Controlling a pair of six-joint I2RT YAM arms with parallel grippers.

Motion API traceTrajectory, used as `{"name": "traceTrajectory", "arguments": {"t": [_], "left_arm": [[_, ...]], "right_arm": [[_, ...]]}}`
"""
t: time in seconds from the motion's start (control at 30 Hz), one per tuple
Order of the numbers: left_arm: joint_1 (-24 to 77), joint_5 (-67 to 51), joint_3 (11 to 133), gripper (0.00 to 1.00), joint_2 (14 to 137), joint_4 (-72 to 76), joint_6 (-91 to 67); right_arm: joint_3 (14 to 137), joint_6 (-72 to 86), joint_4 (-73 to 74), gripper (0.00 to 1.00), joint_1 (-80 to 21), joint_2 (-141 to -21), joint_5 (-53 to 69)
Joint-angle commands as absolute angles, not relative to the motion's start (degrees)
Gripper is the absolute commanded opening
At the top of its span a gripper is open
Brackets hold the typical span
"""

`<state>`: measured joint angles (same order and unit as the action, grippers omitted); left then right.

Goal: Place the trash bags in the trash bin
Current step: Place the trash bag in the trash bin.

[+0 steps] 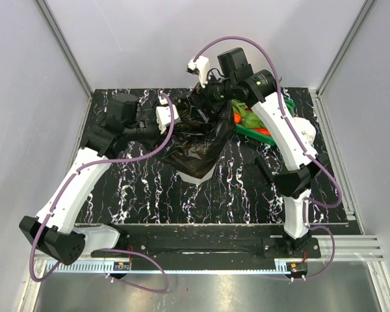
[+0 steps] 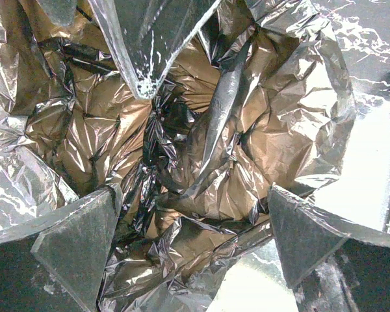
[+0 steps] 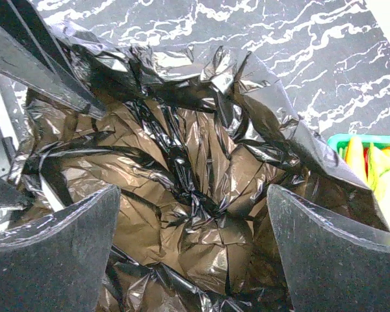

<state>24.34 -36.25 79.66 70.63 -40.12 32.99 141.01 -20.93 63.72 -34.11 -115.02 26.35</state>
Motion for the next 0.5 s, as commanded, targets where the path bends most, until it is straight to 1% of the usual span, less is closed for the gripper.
{"name": "traceTrajectory", "arguments": {"t": [0.0, 0.17, 0.33, 0.47], "left_arm": [[24.5, -37.6, 83.4, 0.99, 71.0, -41.0, 33.0], [24.5, -37.7, 87.8, 0.99, 71.5, -41.1, 30.0], [24.4, -37.6, 93.1, 0.99, 72.4, -40.5, 25.8], [25.0, -36.4, 97.8, 0.99, 76.4, -39.7, 23.2]], "right_arm": [[144.3, -18.5, 63.3, 1.00, -33.0, -110.9, 30.4], [146.5, -19.2, 63.4, 1.00, -31.9, -110.1, 28.0], [147.5, -19.0, 63.7, 1.00, -29.8, -108.6, 29.9], [147.3, -18.7, 63.7, 1.00, -28.8, -106.6, 31.3]]}}
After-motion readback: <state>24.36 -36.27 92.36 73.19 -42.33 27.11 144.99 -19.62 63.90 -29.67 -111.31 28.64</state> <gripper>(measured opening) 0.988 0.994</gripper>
